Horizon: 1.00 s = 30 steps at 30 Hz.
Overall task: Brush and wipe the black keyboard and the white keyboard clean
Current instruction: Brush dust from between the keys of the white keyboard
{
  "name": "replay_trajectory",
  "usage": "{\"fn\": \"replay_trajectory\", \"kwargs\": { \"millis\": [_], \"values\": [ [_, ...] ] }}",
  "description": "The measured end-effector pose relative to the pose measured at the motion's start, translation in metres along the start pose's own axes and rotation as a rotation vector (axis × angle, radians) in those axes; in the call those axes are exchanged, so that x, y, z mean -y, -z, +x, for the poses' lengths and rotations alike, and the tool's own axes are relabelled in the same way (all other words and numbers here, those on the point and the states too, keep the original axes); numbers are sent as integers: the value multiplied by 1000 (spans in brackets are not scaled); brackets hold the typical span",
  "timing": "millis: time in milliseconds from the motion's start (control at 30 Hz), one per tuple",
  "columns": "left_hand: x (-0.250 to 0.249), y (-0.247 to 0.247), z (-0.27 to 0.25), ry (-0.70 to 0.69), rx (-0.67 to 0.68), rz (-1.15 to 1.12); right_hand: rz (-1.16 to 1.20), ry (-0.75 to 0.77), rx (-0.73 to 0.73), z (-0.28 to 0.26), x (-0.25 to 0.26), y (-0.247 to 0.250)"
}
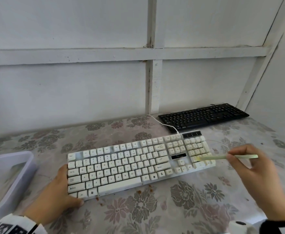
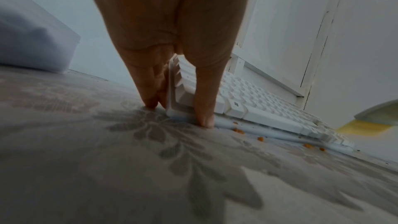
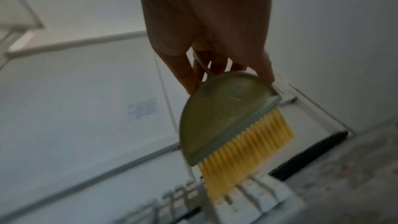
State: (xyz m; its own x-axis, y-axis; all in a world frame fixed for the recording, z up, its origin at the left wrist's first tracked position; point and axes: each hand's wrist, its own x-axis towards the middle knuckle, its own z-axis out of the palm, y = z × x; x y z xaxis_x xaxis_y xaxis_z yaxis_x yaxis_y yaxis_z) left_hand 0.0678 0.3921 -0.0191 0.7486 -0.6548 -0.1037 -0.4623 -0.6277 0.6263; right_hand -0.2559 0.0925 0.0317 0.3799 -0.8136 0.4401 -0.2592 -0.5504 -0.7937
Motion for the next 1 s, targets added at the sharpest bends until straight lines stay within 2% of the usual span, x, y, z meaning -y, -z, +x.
{"fn": "replay_trajectory", "kwargs": {
  "millis": [100, 233, 333, 467, 567, 667, 733, 833, 1000],
  "values": [
    [0, 1, 0, -1, 0, 14, 138, -63, 88, -4, -3, -4],
    [5, 1, 0, -19, 9, 24, -39, -132, -54, 1, -9, 0],
    [7, 1, 1, -44, 20, 32, -87, -56, -77, -9, 16, -6],
    [9, 2, 3, -59, 24, 49, 119, 121, 136, -54, 60, -56],
    [9, 2, 2, -82, 28, 32, 151, 301, 266, -90, 82, -106],
    [7, 3, 3, -161, 21, 15, 117, 453, 294, -118, 98, -147],
    [5, 4, 2, -144, 21, 5, 95, 525, 273, -131, 106, -164],
    [3, 4, -1, -127, 16, -30, 80, 558, 246, -139, 112, -178],
    [2, 2, -1, -145, -4, -30, 101, 515, 245, -132, 94, -183]
  ]
}}
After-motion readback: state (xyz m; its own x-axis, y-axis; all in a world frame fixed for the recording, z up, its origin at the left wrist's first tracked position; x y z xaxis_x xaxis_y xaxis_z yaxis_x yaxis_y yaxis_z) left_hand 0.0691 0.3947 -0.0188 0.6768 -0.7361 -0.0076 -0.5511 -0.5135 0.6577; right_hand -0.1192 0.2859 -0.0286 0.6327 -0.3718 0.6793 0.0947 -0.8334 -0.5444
